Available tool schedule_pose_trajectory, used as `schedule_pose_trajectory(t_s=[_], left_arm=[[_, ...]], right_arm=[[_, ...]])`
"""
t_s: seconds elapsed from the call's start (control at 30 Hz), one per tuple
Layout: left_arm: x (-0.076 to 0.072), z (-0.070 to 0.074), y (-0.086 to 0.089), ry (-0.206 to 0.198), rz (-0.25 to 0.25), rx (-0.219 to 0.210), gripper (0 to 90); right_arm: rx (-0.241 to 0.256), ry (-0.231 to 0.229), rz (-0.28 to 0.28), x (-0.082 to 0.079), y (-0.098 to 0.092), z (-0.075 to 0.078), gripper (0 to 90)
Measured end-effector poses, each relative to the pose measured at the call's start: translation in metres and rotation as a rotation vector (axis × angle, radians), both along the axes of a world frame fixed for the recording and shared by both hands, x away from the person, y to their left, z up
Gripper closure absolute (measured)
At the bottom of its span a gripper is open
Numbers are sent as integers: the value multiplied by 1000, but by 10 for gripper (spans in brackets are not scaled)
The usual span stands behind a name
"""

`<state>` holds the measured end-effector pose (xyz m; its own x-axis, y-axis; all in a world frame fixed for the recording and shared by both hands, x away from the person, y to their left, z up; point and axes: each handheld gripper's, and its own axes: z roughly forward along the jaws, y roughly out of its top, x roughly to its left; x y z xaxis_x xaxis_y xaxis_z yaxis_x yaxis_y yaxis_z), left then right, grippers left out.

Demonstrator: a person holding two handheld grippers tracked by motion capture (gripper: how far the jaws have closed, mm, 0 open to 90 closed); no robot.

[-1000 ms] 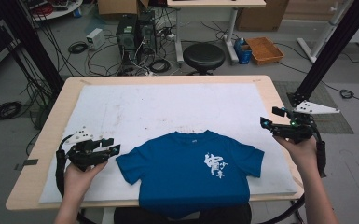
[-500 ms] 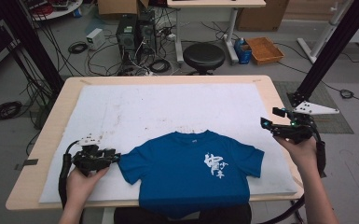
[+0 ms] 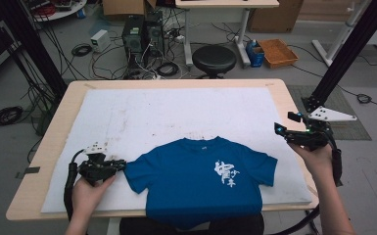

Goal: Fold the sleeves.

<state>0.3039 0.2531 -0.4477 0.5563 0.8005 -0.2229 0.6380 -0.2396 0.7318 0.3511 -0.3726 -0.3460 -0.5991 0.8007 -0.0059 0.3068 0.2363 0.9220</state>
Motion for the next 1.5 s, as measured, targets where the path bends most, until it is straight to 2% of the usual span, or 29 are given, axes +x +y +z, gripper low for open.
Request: schedule_pose_trajectory(t_s=[0.1,0.2,0.27,0.3,0.33,0.37,0.43,0.47,0.5,0.63,0.67,0.7,0.77,0.8,0.83,0.9,0.97,1.17,1.2,1.27,1.3,1.33,1.37,1.4,1.43,1.5], left_arm=[[0,1,-2,-1,-10,14,847],[1,1,-1,4,-13,7,873],[1,4,-2,16,-17,-24,878],[1,4,-2,16,-17,-24,879],[1,13,-5,23,-37,-62,879],[1,13,-5,23,-37,-62,879],[1,26,-13,33,-45,-129,879],[2,40,-26,37,-63,-201,879],[2,40,-26,37,-63,-201,879],[5,61,-64,27,-125,-257,879],[6,63,-74,32,-138,-268,879],[11,63,-94,48,-163,-293,879],[17,61,-111,70,-182,-312,879],[17,61,-111,70,-182,-312,879],[23,57,-126,89,-192,-291,879],[27,55,-133,101,-196,-295,878],[33,50,-151,102,-216,-258,878],[42,38,-166,101,-241,-214,862],[44,37,-167,68,-238,-208,790],[44,38,-165,30,-223,-200,677],[44,38,-165,30,-223,-200,644],[43,41,-159,-8,-220,-189,640],[43,41,-159,-8,-220,-189,620],[42,42,-154,-32,-216,-188,600],[39,47,-142,-79,-202,-173,596],[34,49,-127,-132,-183,-147,576]], right_arm=[[-3,-5,-5,0,0,0,272],[-6,-11,-6,-1,1,0,273],[-7,-17,-7,-1,0,0,274],[-7,-18,-12,-1,0,0,274],[-7,-20,-13,-1,0,0,274],[-7,-20,-13,-1,0,0,274],[-10,-19,-16,-1,1,0,274],[-12,-19,-15,-1,1,0,274],[-12,-19,-15,-1,1,0,274],[-14,-30,-8,-2,1,2,291],[-16,-34,-9,-3,0,3,296],[-15,-33,-11,-3,-1,3,296],[-11,-32,-13,-3,-2,3,296],[-14,-35,-16,-3,-3,3,296],[-14,-35,-14,-2,-3,3,297],[-15,-27,-22,-2,-4,2,297],[-14,-21,-23,-2,-5,1,297],[-26,-1,-24,1,-5,-4,297],[-29,1,-24,2,-4,-5,297],[-27,21,-26,3,-4,-7,296],[-23,32,-22,4,-4,-9,295],[-14,46,-16,5,-5,-10,290],[-14,46,-16,5,-5,-10,290],[-1,84,-8,7,-5,-15,275],[3,107,-5,9,-5,-18,272],[6,149,0,10,-5,-26,271]])
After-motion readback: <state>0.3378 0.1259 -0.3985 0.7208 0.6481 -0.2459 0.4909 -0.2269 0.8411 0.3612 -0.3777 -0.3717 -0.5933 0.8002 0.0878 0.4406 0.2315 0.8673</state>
